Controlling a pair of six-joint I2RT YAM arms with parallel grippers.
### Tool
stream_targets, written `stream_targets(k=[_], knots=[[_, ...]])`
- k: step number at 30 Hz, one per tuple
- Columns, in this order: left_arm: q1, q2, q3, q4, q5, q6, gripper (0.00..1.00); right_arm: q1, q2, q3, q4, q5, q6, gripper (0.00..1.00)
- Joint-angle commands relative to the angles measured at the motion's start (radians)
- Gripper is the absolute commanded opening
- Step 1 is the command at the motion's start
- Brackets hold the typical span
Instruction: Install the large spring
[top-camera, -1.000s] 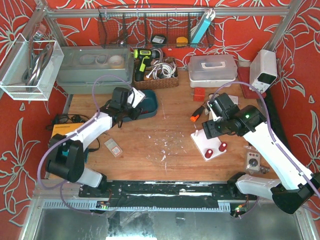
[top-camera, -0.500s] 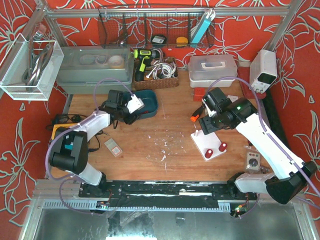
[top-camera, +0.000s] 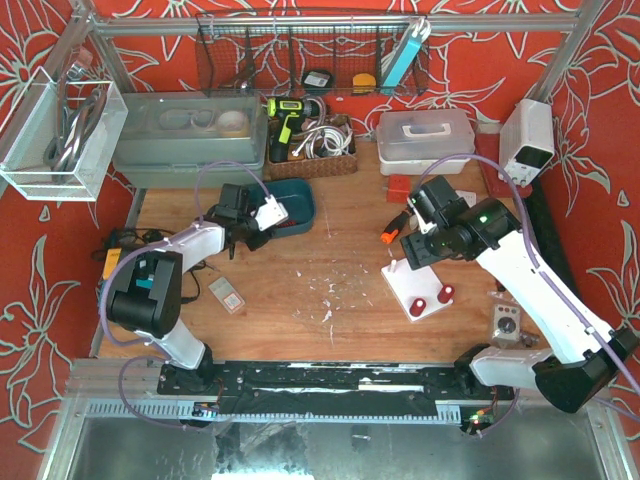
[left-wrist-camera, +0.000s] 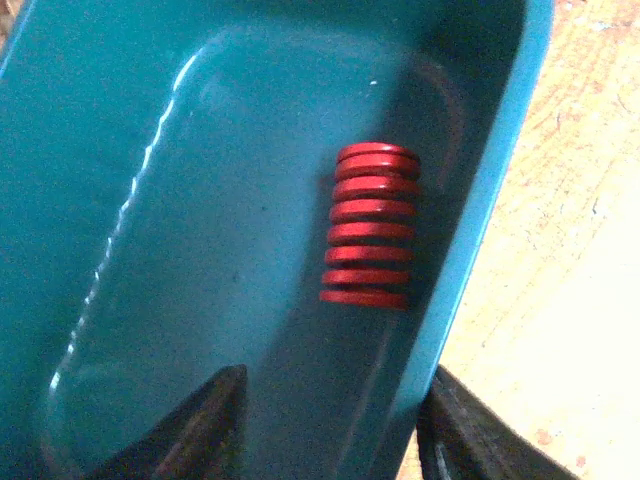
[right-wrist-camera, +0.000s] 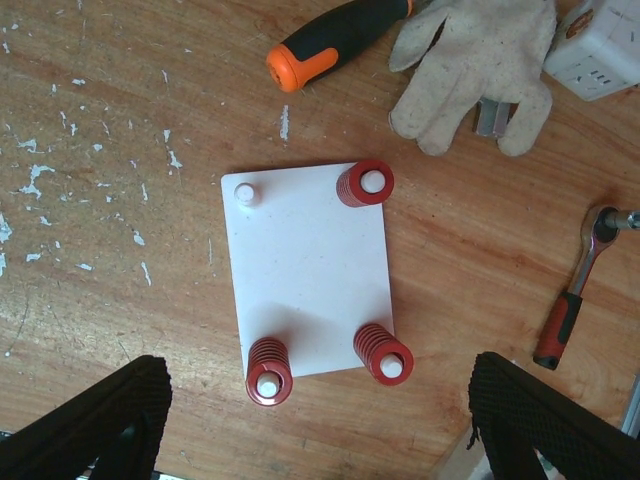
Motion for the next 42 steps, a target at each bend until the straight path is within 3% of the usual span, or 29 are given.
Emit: stream_targets(k=[1,7,13,21,25,33,37,42], knots=[[0.0,0.013,-0.016,-0.006,-0.019,0.011,0.44,-0.009,-0.018,-0.022,-0.013,0.026,-0.02,0.83],[-0.001,-0.002,-0.009,-0.04,0.026,-0.011,0.25,-0.011,-0.028,-0.035,-0.001,0.024,-0.022,0.83],[-0.013,-0.027,-0.032,-0.046,0.048,-0.063,0.15,-0.011,-0.04,-0.042,-0.003,0.022,-0.022,0.83],[-0.091,-0.016,-0.041,0.08,0.06,-0.327,0.11,-0.012,-0.054,-0.055,0.01,0.013,-0.019,0.83],[-0.161,0.052,0.015,0.068,0.003,-0.364,0.11,-0.012,-0.055,-0.054,0.013,-0.007,-0.014,0.83],[-0.167,0.102,0.077,0.031,-0.097,-0.554,0.06,-0.012,-0.087,-0.065,0.0,0.001,-0.012,0.83],[-0.167,0.117,0.091,0.007,-0.102,-0.605,0.13,-0.013,-0.093,-0.066,0.0,0.0,-0.004,0.83],[-0.167,0.08,0.078,0.009,-0.079,-0.643,0.39,-0.013,-0.089,-0.061,-0.001,-0.007,0.005,0.83]])
